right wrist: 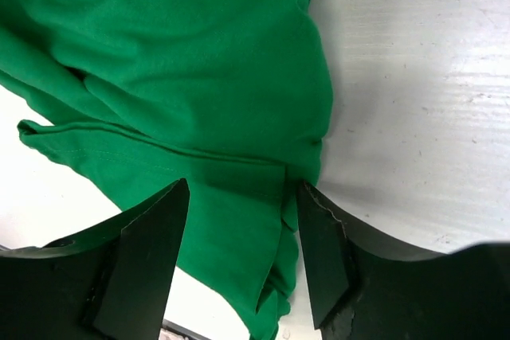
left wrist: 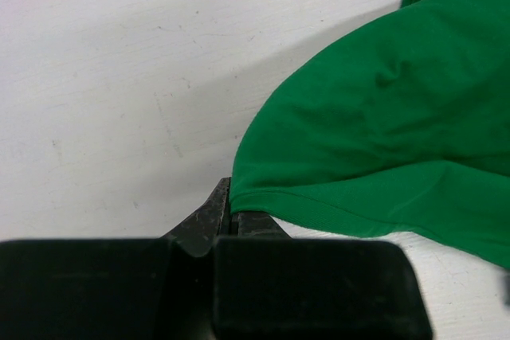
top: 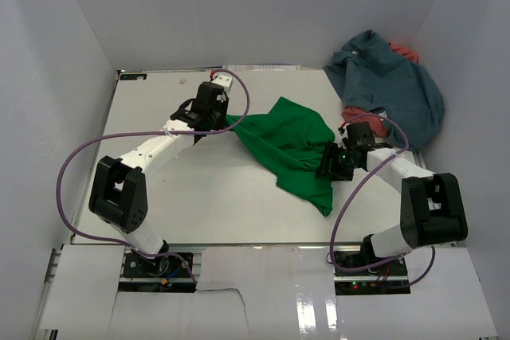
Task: Fold and stack the t-shirts
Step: Flatten out the tshirt
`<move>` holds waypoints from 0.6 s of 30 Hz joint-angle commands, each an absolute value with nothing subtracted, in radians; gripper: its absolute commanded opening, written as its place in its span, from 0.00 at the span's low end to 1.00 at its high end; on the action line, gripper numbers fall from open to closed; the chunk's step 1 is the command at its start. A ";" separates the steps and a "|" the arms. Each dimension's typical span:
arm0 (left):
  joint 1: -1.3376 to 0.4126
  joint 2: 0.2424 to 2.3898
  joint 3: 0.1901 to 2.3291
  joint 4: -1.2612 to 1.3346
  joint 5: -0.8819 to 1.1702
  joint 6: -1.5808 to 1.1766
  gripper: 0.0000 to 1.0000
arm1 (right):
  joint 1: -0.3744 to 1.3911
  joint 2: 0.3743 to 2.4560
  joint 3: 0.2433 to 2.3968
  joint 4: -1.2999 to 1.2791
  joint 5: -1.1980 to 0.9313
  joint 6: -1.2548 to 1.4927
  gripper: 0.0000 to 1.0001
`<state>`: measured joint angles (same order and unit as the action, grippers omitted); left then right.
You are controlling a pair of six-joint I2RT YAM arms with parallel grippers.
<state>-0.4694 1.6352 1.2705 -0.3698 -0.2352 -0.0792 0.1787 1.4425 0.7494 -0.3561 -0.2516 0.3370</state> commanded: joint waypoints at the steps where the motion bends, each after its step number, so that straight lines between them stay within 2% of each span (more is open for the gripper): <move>1: -0.468 1.598 1.281 -0.368 -0.227 -0.084 0.00 | 0.172 1.463 0.750 -0.307 -0.281 0.334 0.62; 6: -0.468 1.603 1.281 -0.370 -0.222 -0.084 0.00 | 0.169 1.473 0.752 -0.304 -0.287 0.336 0.49; 13: -0.468 1.605 1.278 -0.371 -0.215 -0.089 0.00 | 0.169 1.450 0.756 -0.319 -0.276 0.336 0.48; 18: -0.468 1.603 1.276 -0.371 -0.212 -0.089 0.00 | 0.169 1.442 0.768 -0.334 -0.276 0.333 0.53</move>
<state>-0.4694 1.6352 1.2705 -0.3706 -0.2226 -0.0795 0.1757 1.4723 0.7494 -0.3344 -0.2653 0.3359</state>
